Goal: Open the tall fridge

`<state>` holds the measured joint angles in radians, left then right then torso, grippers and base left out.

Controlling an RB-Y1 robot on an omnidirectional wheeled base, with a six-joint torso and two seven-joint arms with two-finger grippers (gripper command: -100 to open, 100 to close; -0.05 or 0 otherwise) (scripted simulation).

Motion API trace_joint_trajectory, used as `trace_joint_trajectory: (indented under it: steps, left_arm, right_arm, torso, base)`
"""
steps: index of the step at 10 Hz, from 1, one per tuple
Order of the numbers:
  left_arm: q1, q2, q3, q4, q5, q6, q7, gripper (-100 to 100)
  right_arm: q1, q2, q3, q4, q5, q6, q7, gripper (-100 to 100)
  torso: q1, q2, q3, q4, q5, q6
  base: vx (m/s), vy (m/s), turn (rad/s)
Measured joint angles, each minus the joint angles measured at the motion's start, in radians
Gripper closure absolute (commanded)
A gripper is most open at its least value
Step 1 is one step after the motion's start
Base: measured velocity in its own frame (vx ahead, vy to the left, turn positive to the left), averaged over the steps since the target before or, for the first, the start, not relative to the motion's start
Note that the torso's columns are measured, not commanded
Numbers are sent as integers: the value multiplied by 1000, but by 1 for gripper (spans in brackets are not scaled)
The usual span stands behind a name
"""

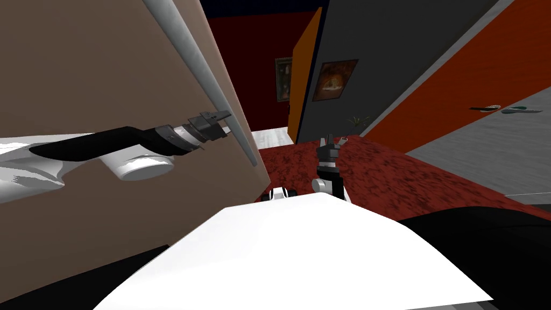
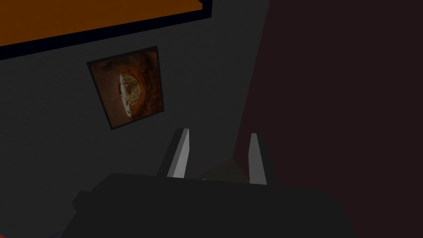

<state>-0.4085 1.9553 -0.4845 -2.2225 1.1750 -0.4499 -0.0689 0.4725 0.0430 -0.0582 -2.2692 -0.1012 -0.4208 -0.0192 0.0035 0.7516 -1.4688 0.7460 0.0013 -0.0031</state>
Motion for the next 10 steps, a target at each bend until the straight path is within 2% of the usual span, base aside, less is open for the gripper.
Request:
trace_joint_trajectory:
  steps: [1, 2, 3, 6, 8, 10]
  left_arm:
    - [1, 9, -5, -26, 1, -13, -1, 100]
    - [-2, 10, -4, -54, -4, -17, 1, -100]
    - [-20, 15, 11, -66, 2, -2, 14, -100]
    - [-45, 84, 11, -94, 59, -26, 20, -100]
    - [-67, 114, 34, -110, 84, -15, 40, -100]
    - [-86, 163, 18, -130, 118, -39, 39, -100]
  right_arm:
    - [0, 0, 0, 0, 0, 0, 0, 0]
    - [0, 0, 0, 0, 0, 0, 0, 0]
    - [0, 0, 0, 0, 0, 0, 0, 0]
    - [1, 0, 0, 0, 0, 0, 0, 0]
    - [1, 0, 0, 0, 0, 0, 0, 0]
    - [1, 0, 0, 0, 0, 0, 0, 0]
  torso:
    - [1, -3, -3, 0, 0, -1]
    - [1, -6, -5, 0, 0, 0]
    - [1, -13, -8, -5, 0, 1]
    - [-2, -18, -11, -10, -1, 3]
    - [-4, -13, -7, -8, -1, 3]
    - [-5, -10, -5, -6, -2, 3]
  base:
    - [-104, -14, 61]
    - [-16, 3, 52]
    - [47, 16, 12]
    - [54, 16, 32]
    - [43, 13, 21]
    - [32, 5, 35]
